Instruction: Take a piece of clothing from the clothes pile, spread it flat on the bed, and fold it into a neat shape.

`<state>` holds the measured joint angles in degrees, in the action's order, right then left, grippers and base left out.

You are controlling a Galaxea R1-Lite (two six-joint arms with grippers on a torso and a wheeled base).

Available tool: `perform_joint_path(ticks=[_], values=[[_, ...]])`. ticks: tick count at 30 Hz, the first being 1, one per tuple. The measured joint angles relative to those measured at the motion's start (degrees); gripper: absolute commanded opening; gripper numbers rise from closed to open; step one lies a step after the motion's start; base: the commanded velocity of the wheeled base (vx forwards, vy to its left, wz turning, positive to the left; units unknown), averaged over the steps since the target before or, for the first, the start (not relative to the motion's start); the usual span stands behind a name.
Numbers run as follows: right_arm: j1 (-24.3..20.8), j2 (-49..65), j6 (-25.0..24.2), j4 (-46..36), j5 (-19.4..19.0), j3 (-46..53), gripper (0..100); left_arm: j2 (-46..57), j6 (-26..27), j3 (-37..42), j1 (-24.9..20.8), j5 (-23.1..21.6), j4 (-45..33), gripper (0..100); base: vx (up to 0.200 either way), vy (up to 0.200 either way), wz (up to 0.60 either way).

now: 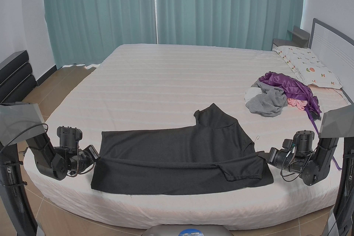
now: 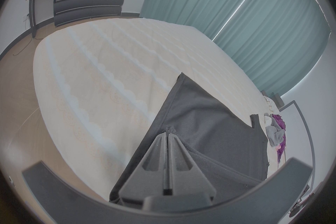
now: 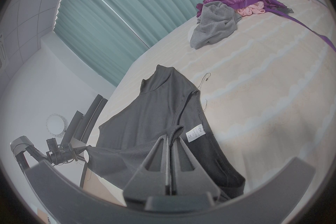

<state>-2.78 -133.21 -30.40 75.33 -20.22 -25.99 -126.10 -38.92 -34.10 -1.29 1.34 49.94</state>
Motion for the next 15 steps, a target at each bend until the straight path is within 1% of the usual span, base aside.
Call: perform_joint_path(ticks=[8,9,10,11,15], values=[[-0.16,-3.54,-0.06,-1.23,0.13,-3.0,0,-4.13,-0.24,-1.73,-0.02,0.02,0.28,0,0.0,0.0,0.0],[-0.17,-3.84,-0.09,-1.23,0.13,-3.15,0,-4.47,-0.29,-1.93,-0.05,0.0,0.3,100,0.0,0.0,0.0],[-0.2,-4.06,-0.09,-1.26,0.11,-3.3,0,-4.72,-0.32,-2.04,-0.05,0.0,0.33,100,0.0,0.0,0.0],[-0.22,-4.25,-0.09,-1.23,0.13,-3.39,100,-4.96,-0.32,-2.15,-0.05,0.0,0.33,100,0.0,0.0,0.0],[-0.38,-4.75,-0.2,-0.5,0.02,-3.52,100,-5.63,-0.65,-2.34,-0.02,0.0,0.33,100,0.0,0.0,0.0]])
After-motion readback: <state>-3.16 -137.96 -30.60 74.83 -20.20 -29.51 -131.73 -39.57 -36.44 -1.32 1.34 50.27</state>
